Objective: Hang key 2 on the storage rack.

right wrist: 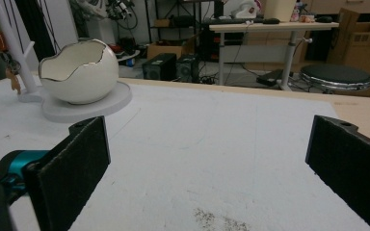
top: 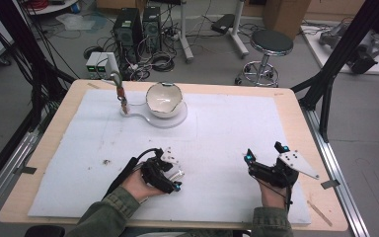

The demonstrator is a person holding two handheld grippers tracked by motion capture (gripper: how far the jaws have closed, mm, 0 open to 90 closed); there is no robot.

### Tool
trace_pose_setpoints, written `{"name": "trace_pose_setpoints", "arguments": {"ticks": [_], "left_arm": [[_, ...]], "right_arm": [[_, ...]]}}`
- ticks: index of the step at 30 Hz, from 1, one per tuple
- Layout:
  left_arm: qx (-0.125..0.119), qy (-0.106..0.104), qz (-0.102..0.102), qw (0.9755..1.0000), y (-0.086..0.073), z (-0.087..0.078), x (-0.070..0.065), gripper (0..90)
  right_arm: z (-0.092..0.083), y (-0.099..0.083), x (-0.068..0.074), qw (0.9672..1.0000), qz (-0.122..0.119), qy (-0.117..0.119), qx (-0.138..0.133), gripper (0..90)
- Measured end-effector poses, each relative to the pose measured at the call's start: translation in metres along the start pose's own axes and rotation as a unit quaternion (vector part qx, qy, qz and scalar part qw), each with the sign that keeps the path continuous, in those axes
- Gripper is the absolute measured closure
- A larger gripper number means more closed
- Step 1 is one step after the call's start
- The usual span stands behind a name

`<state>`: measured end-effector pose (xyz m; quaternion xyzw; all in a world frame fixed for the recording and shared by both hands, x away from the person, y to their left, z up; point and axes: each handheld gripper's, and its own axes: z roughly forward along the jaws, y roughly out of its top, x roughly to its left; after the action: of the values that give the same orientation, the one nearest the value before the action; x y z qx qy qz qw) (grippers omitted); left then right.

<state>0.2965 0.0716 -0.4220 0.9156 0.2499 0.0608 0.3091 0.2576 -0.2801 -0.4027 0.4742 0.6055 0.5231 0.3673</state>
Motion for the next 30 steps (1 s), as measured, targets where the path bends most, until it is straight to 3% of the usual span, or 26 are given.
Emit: {"name": "trace_pose_setpoints", "arguments": {"ticks": [11,18,25,30], "left_arm": [[0.001,0.0,0.005,1.0,0.0005,0.0015,-0.0009,51.9],[0.002,0.006,0.006,1.0,0.0,0.0011,-0.0005,72.9],[-0.004,0.011,0.021,0.9997,-0.0008,0.0,0.0005,73.8],[-0.01,0.01,0.021,0.9997,-0.0016,-0.0044,0.0031,73.8]], "right_arm": [[0.0006,-0.0001,-0.0006,1.0,-0.005,0.0,0.0,0.4],[0.0005,-0.0001,-0.0005,1.0,-0.004,-0.001,0.0,0.4],[0.0001,-0.0001,0.0,1.0,-0.002,0.001,0.001,0.4],[0.0002,-0.0002,0.0001,1.0,-0.002,0.0,0.002,0.4]]}}
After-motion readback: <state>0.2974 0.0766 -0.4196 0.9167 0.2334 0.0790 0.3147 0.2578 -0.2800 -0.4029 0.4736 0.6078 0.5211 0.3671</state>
